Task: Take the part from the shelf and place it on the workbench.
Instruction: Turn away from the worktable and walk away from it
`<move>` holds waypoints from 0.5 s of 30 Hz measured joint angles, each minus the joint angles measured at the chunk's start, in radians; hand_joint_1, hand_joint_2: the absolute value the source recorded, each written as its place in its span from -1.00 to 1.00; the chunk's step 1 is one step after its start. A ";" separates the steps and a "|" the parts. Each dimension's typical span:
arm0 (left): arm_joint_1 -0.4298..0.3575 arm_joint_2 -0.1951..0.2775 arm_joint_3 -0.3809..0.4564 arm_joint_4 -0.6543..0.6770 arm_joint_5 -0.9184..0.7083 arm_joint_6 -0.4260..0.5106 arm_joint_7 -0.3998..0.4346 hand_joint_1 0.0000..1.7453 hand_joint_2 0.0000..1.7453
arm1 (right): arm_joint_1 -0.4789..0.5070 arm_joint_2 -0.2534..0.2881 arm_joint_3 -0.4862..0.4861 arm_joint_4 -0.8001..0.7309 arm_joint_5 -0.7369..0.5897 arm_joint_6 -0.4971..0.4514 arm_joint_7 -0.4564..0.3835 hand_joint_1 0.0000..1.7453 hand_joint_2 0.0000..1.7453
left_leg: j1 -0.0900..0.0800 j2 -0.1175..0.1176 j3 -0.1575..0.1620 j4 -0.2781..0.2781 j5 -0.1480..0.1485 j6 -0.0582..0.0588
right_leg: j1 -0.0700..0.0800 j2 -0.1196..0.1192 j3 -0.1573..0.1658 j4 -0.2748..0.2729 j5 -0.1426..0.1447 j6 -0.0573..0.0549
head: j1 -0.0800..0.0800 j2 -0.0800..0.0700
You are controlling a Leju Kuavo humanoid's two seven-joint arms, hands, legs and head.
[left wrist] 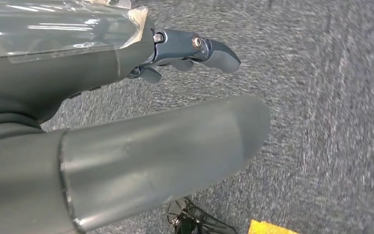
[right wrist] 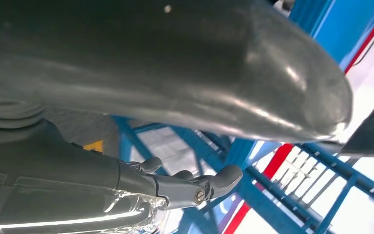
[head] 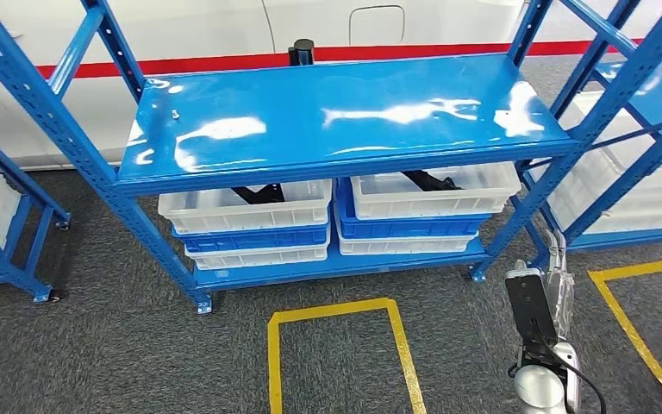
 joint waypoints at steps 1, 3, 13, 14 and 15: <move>0.000 0.000 0.000 0.000 0.000 0.000 0.000 -1.00 -1.00 | -0.001 0.000 0.000 0.001 0.000 0.000 0.000 -1.00 -1.00 | 0.000 -0.015 -0.001 0.005 -0.002 -0.005 | -0.004 0.019 0.030 -0.071 0.029 0.008 | 0.000 0.000; 0.000 0.001 0.000 0.000 0.000 0.000 0.000 -1.00 -1.00 | -0.002 0.000 0.000 0.002 0.001 -0.001 -0.001 -1.00 -1.00 | -0.001 -0.039 -0.007 0.012 -0.004 -0.019 | -0.008 0.040 0.067 -0.154 0.060 0.003 | 0.001 0.000; 0.000 0.004 0.017 0.003 -0.004 0.001 -0.006 -1.00 -1.00 | -0.014 0.002 0.001 0.010 0.007 -0.002 -0.003 -1.00 -1.00 | 0.002 0.090 -0.161 0.305 -0.134 -0.055 | 0.001 -0.072 0.070 -0.163 0.067 -0.051 | -0.017 0.000; 0.001 0.004 0.018 0.003 -0.004 0.001 -0.006 -1.00 -1.00 | -0.015 0.002 0.001 0.012 0.007 -0.002 -0.003 -1.00 -1.00 | 0.002 0.092 -0.152 0.287 -0.117 -0.053 | 0.002 -0.086 0.071 -0.163 0.066 -0.052 | -0.017 0.000; 0.001 0.005 0.019 0.004 -0.004 0.001 -0.006 -1.00 -1.00 | -0.017 0.002 0.002 0.014 0.007 -0.002 -0.003 -1.00 -1.00 | 0.001 0.097 -0.124 0.236 -0.088 -0.049 | 0.003 -0.098 0.072 -0.163 0.065 -0.052 | -0.017 0.000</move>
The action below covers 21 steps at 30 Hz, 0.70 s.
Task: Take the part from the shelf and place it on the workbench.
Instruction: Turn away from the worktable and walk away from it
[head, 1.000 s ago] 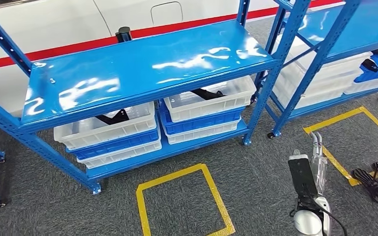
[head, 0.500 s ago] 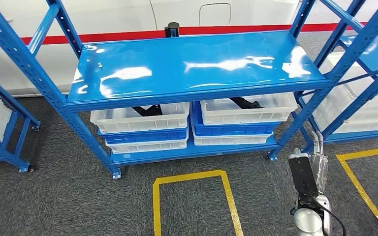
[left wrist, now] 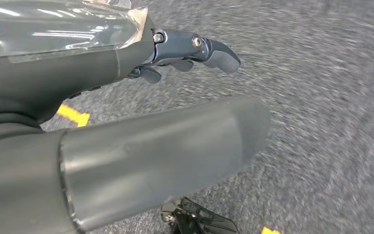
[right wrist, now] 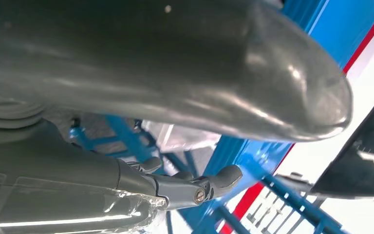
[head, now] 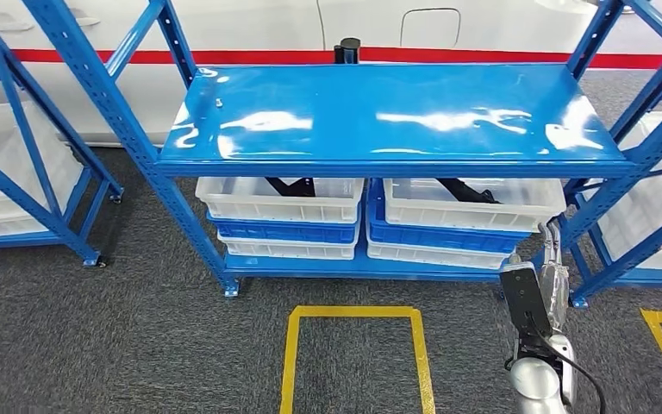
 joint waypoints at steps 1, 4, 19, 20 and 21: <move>0.000 0.001 0.000 0.000 0.000 0.000 0.000 -1.00 -1.00 | -0.003 0.000 0.000 0.001 0.000 0.000 0.000 -1.00 -1.00 | -0.002 0.019 0.042 -0.074 0.032 0.007 | 0.001 -0.012 0.002 0.000 -0.001 -0.001 | 0.000 0.000; -0.006 0.004 0.001 0.000 -0.002 0.002 -0.001 -1.00 -1.00 | -0.011 -0.001 0.001 0.003 0.001 0.000 -0.001 -1.00 -1.00 | -0.017 0.074 0.115 -0.213 0.069 0.025 | 0.012 -0.046 0.008 -0.001 -0.007 0.006 | 0.001 0.000; -0.010 -0.003 0.026 -0.001 -0.004 0.003 -0.002 -1.00 -1.00 | -0.006 -0.002 0.007 0.015 0.005 0.000 0.023 -1.00 0.00 | -0.009 -0.052 0.127 -0.236 0.080 0.040 | -0.011 0.086 -0.020 0.001 0.014 0.064 | 0.010 0.000; -0.010 -0.002 0.029 -0.002 -0.004 0.001 -0.002 -1.00 -1.00 | -0.004 -0.001 0.006 0.015 0.001 0.002 0.032 -1.00 -0.50 | -0.011 -0.053 0.125 -0.233 0.078 0.043 | -0.012 0.087 -0.015 -0.011 0.019 0.057 | 0.009 0.000; -0.009 -0.002 0.031 -0.003 -0.005 -0.001 -0.002 -1.00 -1.00 | -0.001 0.000 0.006 0.015 -0.006 0.006 0.041 -1.00 -1.00 | -0.014 -0.055 0.123 -0.231 0.077 0.049 | -0.011 0.087 -0.014 -0.012 0.021 0.050 | 0.009 0.000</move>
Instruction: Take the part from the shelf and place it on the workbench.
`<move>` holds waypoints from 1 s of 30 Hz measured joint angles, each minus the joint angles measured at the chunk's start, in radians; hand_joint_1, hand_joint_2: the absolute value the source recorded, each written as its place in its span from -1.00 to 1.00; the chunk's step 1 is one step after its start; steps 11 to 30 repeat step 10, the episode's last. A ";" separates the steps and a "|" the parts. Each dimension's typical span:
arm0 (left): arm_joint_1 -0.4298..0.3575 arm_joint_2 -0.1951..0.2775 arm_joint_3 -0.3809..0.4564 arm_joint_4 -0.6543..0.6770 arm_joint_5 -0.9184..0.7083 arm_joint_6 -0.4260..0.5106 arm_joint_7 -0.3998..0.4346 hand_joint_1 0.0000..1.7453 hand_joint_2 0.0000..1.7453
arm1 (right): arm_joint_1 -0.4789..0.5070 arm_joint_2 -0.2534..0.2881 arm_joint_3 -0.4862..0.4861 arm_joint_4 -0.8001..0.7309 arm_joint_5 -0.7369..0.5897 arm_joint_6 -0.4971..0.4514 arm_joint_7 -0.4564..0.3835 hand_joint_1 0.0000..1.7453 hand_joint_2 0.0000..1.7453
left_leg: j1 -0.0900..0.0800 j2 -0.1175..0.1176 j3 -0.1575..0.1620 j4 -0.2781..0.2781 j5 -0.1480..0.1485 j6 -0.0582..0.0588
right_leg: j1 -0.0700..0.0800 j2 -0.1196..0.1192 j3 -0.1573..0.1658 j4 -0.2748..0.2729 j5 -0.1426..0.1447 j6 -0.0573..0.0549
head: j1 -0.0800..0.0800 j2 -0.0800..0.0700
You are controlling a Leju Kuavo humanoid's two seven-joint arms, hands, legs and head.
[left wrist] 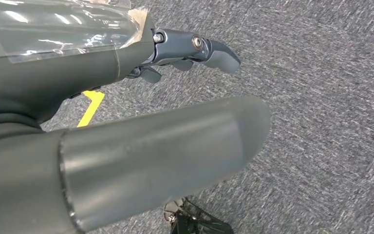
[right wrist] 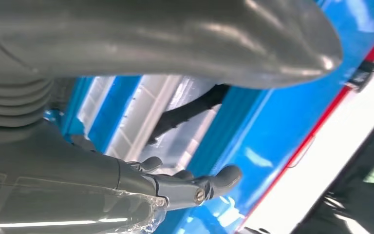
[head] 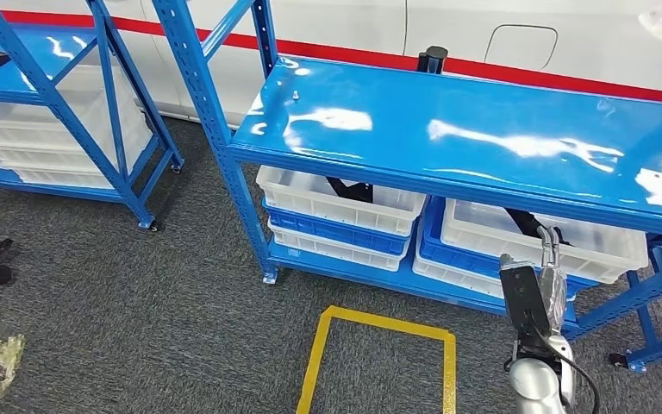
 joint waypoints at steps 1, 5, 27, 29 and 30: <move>0.001 0.000 0.003 0.000 -0.001 -0.002 0.000 -1.00 -1.00 | 0.003 0.001 -0.001 0.000 -0.008 0.006 0.008 -1.00 -0.50 | 0.000 0.001 0.000 0.000 0.000 0.008 | 0.000 0.000 0.000 0.000 0.001 -0.003 | -0.001 0.000; 0.001 -0.002 0.013 0.000 -0.009 -0.012 0.000 -1.00 -1.00 | 0.015 0.007 -0.026 0.026 -0.051 0.025 0.040 -1.00 1.00 | 0.003 0.005 0.004 -0.006 0.002 0.013 | 0.008 0.002 0.001 0.001 0.000 -0.009 | -0.001 0.000; 0.001 -0.002 0.018 0.000 -0.021 -0.013 0.008 -1.00 1.00 | 0.014 0.017 -0.091 0.184 -0.102 0.000 0.045 -1.00 1.00 | 0.009 0.006 0.007 -0.009 0.000 -0.018 | 0.015 0.002 0.002 0.002 -0.003 -0.023 | 0.000 0.000; 0.001 -0.002 0.018 0.000 -0.021 -0.013 0.008 -1.00 1.00 | 0.014 0.017 -0.091 0.184 -0.102 0.000 0.045 -1.00 1.00 | 0.009 0.006 0.007 -0.009 0.000 -0.018 | 0.015 0.002 0.002 0.002 -0.003 -0.023 | 0.000 0.000; 0.001 -0.002 0.018 0.000 -0.021 -0.013 0.008 -1.00 1.00 | 0.014 0.017 -0.091 0.184 -0.102 0.000 0.045 -1.00 1.00 | 0.009 0.006 0.007 -0.009 0.000 -0.018 | 0.015 0.002 0.002 0.002 -0.003 -0.023 | 0.000 0.000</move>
